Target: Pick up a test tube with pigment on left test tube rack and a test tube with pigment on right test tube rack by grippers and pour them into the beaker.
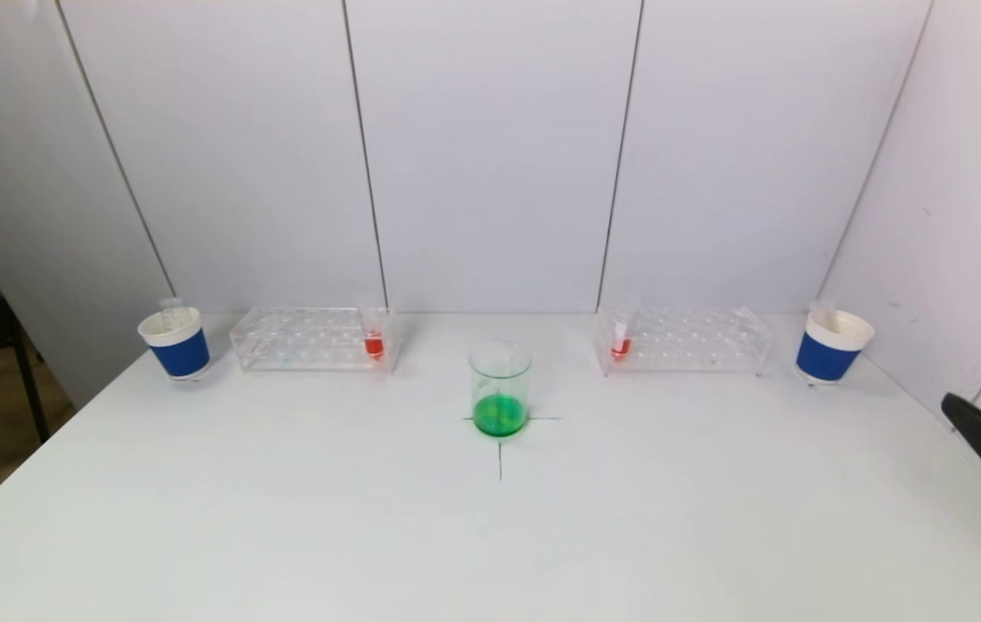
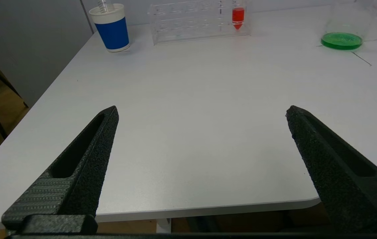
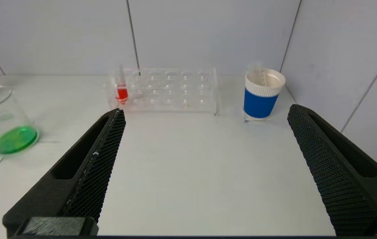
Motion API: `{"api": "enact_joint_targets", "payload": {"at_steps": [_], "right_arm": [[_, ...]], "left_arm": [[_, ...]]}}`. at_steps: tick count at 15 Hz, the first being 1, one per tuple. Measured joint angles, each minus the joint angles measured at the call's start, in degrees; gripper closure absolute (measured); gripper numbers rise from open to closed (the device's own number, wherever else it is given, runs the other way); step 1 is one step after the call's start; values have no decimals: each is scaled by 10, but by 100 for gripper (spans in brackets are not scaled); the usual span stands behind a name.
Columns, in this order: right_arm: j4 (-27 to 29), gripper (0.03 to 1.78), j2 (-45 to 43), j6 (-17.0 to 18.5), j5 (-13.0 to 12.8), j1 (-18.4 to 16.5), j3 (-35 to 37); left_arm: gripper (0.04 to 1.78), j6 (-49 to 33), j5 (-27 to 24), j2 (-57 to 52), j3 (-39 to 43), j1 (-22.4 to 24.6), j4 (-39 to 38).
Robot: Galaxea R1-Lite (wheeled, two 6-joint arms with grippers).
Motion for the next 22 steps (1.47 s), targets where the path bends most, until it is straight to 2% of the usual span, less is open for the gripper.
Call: {"api": "enact_joint_targets", "payload": {"at_steps": [2, 4, 7, 9, 13, 15, 17, 18, 22], "right_arm": [[37, 4, -77, 2, 10, 1, 36], [111, 4, -166, 2, 18, 1, 47], [280, 4, -319, 0, 28, 1, 39], [367, 4, -377, -5, 24, 1, 45], [412, 4, -412, -21, 6, 1, 61], [427, 4, -418, -39, -20, 1, 62], [473, 4, -420, -64, -53, 1, 62], [494, 4, -421, -62, -58, 1, 62], [498, 4, -421, -32, -64, 1, 62]], "left_arm": [[6, 0, 0, 0, 0, 0, 0], [6, 0, 0, 0, 0, 0, 0], [6, 0, 0, 0, 0, 0, 0], [6, 0, 0, 0, 0, 0, 0], [6, 0, 0, 0, 0, 0, 0], [6, 0, 0, 0, 0, 0, 0], [6, 0, 0, 0, 0, 0, 0], [6, 0, 0, 0, 0, 0, 0], [6, 1, 0, 0, 0, 0, 0]]}}
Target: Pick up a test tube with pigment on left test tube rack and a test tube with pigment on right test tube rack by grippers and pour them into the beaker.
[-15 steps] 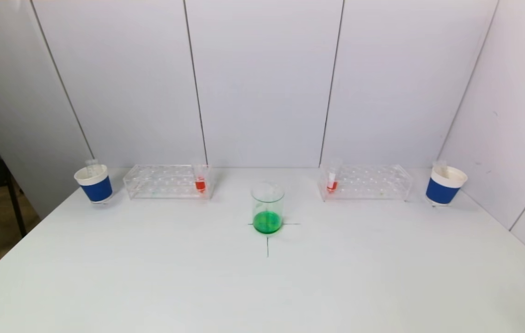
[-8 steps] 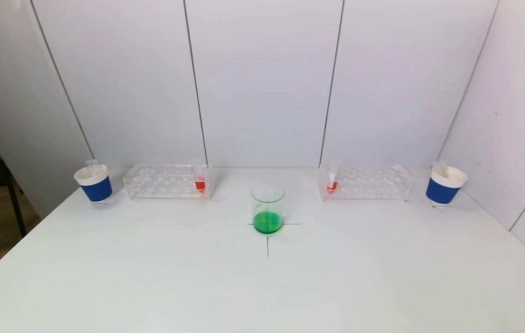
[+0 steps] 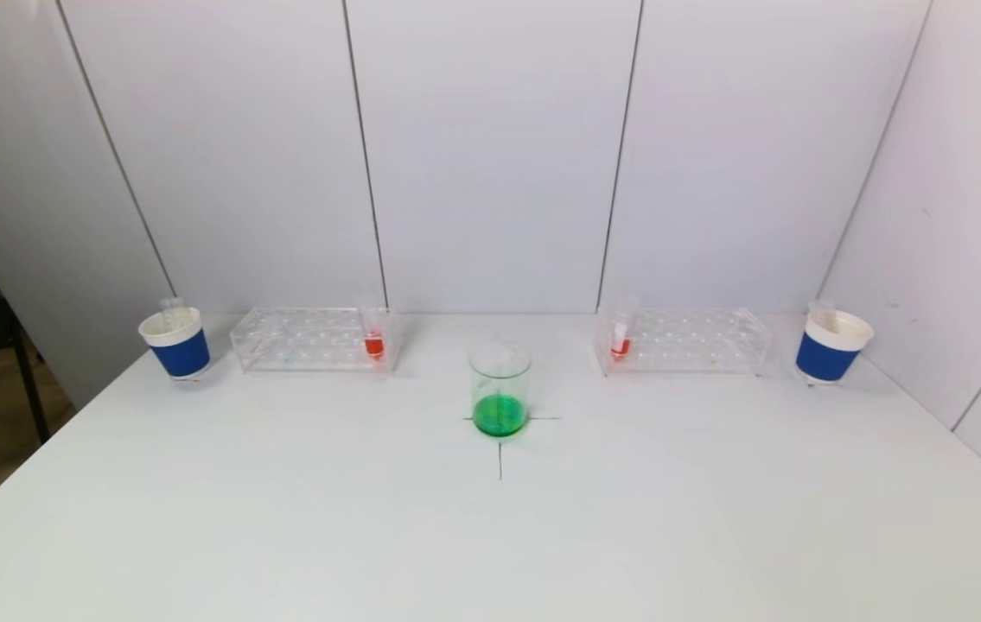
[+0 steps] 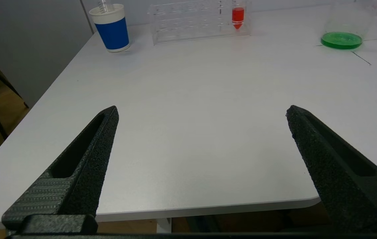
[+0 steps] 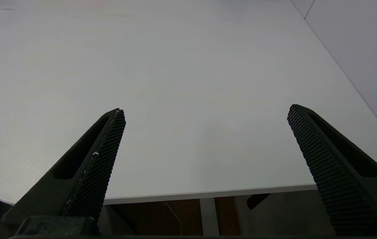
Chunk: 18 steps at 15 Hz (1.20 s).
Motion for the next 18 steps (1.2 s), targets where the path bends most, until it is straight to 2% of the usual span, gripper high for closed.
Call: {"api": "enact_joint_targets", "payload": {"at_steps": [5, 8, 9, 18], "right_arm": [[0, 4, 0, -6, 2, 3, 0], [0, 4, -21, 8, -2, 58, 0], [0, 4, -31, 11, -3, 66, 0], [0, 4, -148, 24, -2, 64, 0]], "left_arm": [[6, 0, 0, 0, 0, 0, 0], [6, 0, 0, 0, 0, 0, 0], [6, 0, 0, 0, 0, 0, 0], [6, 0, 0, 0, 0, 0, 0]]}}
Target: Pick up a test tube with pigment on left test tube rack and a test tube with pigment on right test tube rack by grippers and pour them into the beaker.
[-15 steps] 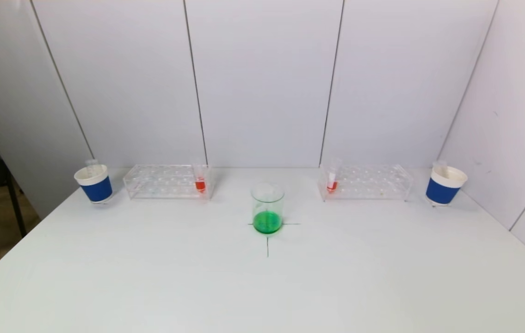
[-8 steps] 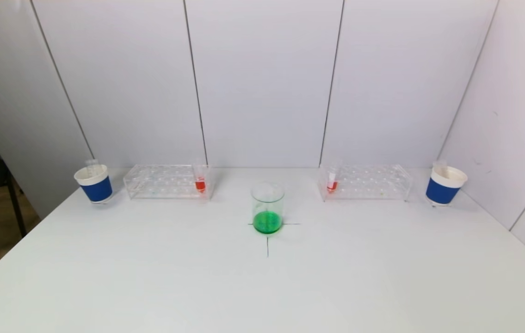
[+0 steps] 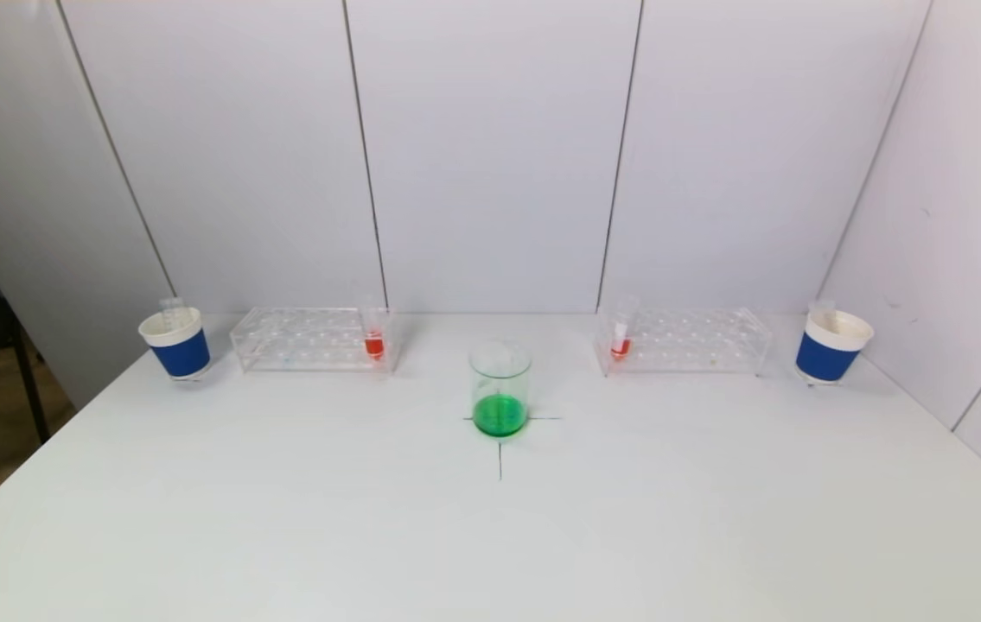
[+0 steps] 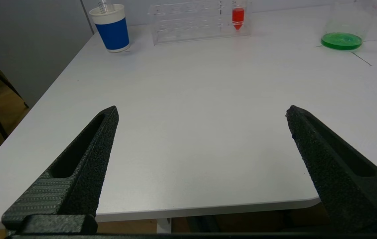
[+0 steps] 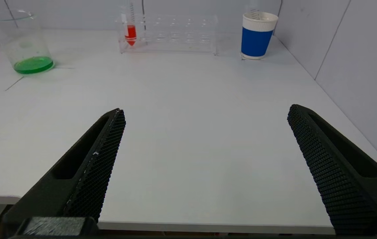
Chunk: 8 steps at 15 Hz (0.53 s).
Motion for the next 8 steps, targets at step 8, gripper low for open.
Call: {"api": "enact_joint_targets", "payload": {"at_steps": [8], "right_arm": [[-1, 4, -10, 14, 0, 0, 0]], "left_arm": [[6, 0, 0, 0, 0, 0, 0]]}}
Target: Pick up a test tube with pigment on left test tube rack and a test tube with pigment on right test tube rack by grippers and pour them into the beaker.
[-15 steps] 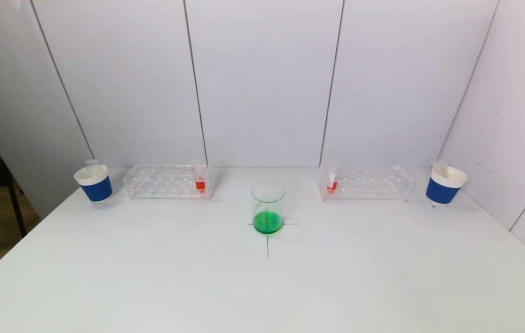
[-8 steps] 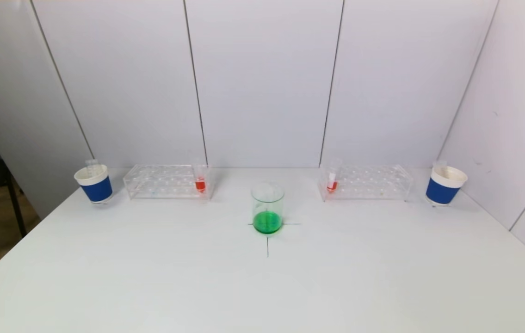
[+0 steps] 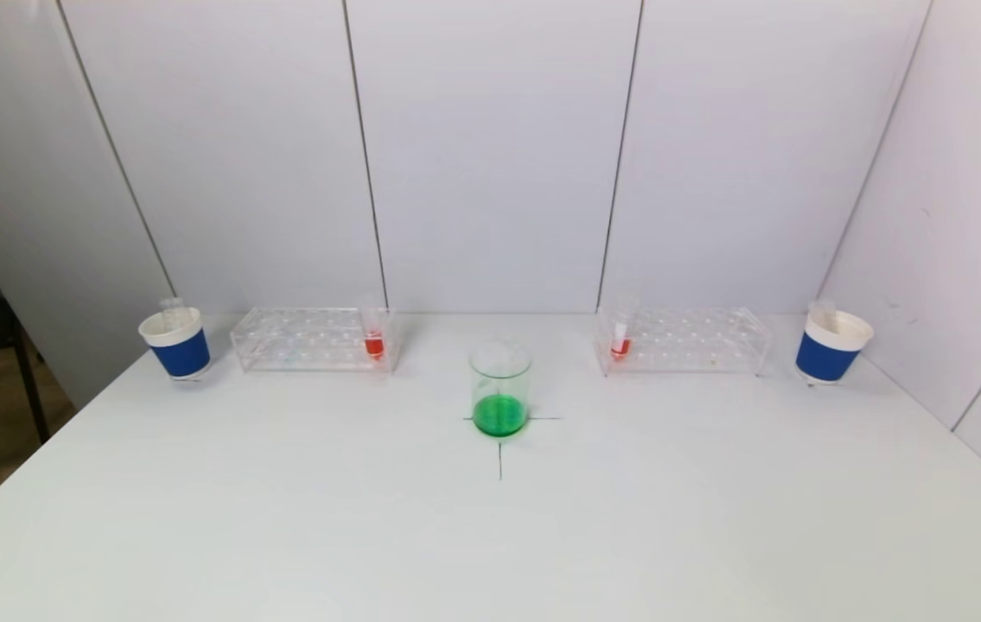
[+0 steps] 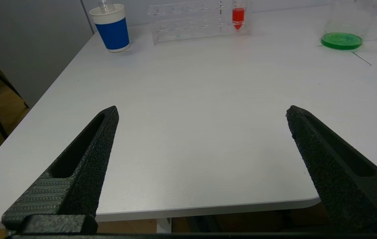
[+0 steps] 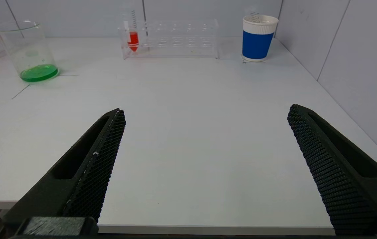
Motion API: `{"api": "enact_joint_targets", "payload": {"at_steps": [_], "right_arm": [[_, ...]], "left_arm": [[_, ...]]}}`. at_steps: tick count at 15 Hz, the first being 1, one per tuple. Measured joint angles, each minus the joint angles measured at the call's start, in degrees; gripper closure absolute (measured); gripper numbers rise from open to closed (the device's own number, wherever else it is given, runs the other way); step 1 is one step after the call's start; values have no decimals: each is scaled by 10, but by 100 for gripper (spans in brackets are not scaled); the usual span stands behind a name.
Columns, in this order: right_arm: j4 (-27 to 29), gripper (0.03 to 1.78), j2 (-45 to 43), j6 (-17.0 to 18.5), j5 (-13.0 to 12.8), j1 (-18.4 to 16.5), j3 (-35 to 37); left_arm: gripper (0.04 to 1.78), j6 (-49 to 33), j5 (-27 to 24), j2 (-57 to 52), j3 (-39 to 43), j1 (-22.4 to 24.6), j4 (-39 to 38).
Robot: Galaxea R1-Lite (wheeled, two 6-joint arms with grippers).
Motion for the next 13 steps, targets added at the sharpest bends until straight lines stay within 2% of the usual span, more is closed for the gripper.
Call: {"api": "enact_joint_targets", "payload": {"at_steps": [13], "right_arm": [[-1, 4, 0, 11, -8, 0, 0]], "left_arm": [[6, 0, 0, 0, 0, 0, 0]]}}
